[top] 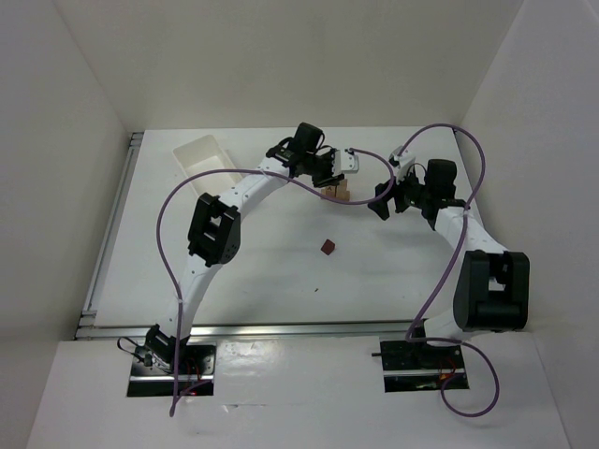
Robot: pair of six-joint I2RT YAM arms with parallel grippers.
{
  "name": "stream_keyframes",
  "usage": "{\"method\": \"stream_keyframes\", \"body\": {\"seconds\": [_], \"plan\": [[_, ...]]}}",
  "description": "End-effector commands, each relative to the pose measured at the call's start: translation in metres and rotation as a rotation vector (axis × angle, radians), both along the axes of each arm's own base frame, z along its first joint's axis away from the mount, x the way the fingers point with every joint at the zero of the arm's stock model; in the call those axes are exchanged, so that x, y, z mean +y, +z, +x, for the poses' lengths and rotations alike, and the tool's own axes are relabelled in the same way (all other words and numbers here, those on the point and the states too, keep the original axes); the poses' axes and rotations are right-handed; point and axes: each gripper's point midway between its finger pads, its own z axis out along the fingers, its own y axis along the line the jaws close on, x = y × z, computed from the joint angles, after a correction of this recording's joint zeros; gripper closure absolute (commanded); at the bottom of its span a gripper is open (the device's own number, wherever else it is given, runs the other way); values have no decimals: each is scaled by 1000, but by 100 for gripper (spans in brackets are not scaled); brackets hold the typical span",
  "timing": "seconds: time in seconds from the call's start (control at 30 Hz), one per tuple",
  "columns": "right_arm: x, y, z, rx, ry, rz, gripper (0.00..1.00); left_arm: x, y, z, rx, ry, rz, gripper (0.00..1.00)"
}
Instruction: Build the wood block tower
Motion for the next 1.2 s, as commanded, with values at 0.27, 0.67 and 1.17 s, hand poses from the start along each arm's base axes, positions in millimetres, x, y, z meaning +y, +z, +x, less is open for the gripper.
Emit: {"method": "stream_keyframes", "body": {"seconds": [0.27, 0.67, 1.17], "plan": [[2, 16, 8, -43, 25, -3, 0, -8, 31, 3, -54, -37, -67, 68], [2, 15, 9, -34, 25, -2, 0, -9, 25, -4, -34, -70, -63, 67], [2, 12, 7, -21, 29, -7, 0, -5, 17, 2, -46, -47, -37, 56]]}}
